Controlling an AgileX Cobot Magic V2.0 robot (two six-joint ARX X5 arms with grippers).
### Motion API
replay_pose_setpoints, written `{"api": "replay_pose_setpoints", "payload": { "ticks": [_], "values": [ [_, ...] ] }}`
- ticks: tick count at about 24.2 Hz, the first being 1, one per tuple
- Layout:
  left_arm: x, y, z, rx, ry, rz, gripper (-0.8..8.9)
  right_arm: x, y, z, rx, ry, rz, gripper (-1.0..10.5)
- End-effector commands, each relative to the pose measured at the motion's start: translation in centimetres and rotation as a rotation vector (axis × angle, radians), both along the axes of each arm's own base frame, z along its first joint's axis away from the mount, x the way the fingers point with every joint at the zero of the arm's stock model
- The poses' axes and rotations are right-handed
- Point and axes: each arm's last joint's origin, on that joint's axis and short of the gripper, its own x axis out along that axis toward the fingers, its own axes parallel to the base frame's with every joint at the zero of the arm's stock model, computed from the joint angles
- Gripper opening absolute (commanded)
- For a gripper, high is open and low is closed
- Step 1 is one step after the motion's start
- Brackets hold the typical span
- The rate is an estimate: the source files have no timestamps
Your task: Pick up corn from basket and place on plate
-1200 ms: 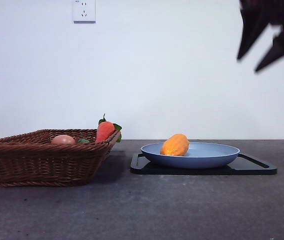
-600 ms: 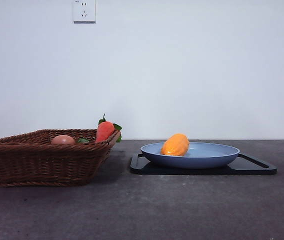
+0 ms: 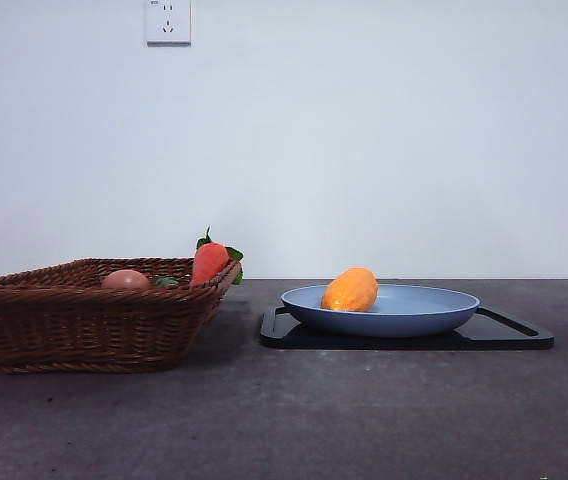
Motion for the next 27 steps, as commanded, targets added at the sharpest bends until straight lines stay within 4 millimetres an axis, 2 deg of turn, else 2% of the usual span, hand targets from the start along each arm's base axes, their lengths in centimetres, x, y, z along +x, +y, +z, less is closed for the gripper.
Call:
{"api": "replay_pose_setpoints", "payload": {
  "ticks": [1, 3, 5, 8, 11, 14, 17, 23, 27],
  "values": [
    [0.2, 0.0, 0.6, -0.007, -0.036, 0.016, 0.04, 0.2, 0.2, 0.4, 0.013, -0.013, -0.002, 0.0],
    [0.3, 0.1, 0.6, 0.055, -0.107, 0.001, 0.04, 0.2, 0.2, 0.4, 0.013, -0.013, -0.002, 0.0],
    [0.8, 0.7, 0.8, 0.070, -0.148, 0.081, 0.04, 0.2, 0.2, 0.4, 0.013, -0.013, -0.002, 0.0],
    [1.7, 4.7, 2.1, 0.061, -0.316, 0.258, 0.04, 0.2, 0.2, 0.4, 0.013, -0.014, -0.003, 0.0],
    [1.1, 9.0, 1.8, -0.037, -0.477, 0.471, 0.04, 0.2, 0.2, 0.4, 0.013, -0.014, -0.003, 0.0],
    [0.0, 12.3, -0.1, -0.073, -0.612, 0.667, 0.04, 0.3, 0.2, 0.4, 0.014, -0.016, -0.003, 0.0],
    [-0.9, 14.0, -2.3, -0.069, -0.676, 0.777, 0.04, 0.3, 0.2, 0.4, 0.014, -0.016, -0.003, 0.0],
    [-2.8, 15.5, -8.1, -0.032, -0.687, 0.888, 0.04, 0.3, 0.2, 0.4, 0.014, -0.016, -0.003, 0.0],
    [-3.3, 15.9, -12.0, -0.001, -0.650, 0.923, 0.04, 0.3, 0.2, 0.4, 0.014, -0.016, -0.003, 0.0]
  ]
}}
